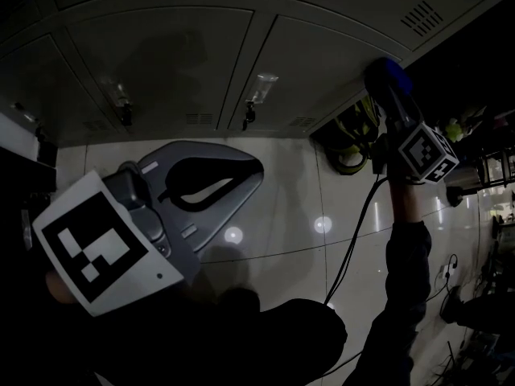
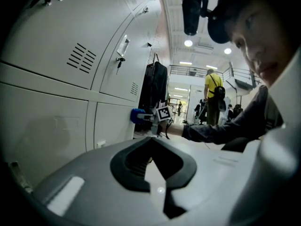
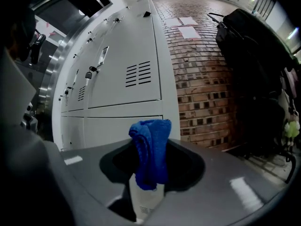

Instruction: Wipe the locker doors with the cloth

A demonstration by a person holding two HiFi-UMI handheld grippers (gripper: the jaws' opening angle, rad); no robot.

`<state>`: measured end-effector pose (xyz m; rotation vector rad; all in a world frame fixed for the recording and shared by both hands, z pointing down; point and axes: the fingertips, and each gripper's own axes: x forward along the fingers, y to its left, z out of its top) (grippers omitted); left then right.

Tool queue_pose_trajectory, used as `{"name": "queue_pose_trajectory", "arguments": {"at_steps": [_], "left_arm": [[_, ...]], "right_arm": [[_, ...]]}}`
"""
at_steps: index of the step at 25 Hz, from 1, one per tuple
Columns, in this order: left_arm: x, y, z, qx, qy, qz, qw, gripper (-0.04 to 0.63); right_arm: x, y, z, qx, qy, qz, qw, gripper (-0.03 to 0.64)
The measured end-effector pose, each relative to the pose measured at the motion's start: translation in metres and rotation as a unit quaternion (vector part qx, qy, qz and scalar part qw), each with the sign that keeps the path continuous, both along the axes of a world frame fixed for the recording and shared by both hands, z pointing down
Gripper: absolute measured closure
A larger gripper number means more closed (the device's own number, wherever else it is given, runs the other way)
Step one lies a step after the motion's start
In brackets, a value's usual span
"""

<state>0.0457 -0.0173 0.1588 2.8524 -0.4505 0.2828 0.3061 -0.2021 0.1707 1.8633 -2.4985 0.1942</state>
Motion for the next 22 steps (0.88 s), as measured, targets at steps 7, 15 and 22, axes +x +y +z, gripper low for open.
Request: {"name": "queue_pose_trajectory", "arguments": {"at_steps": [7, 15, 22], "left_arm": [[-0.008, -0.003, -0.001, -0.001, 0.001, -0.005, 1.0, 0.616], [-0.015, -0.006, -0.002, -0.002, 0.006, -0.008, 0.9999, 0.617], [-0.019, -0.009, 0.003, 0.001, 0.002, -0.01, 1.0, 0.617]], "right_arm": [[0.006, 0.008, -0.003, 0.006, -0.013, 0.011, 1.0, 0.477], [-0.119, 0.033, -0.005, 0.059, 0.039, -0.102, 0.992, 0.474], [-0.203, 0.019, 0.005, 0.069, 0.028, -0.17, 0.983, 0.474]]}}
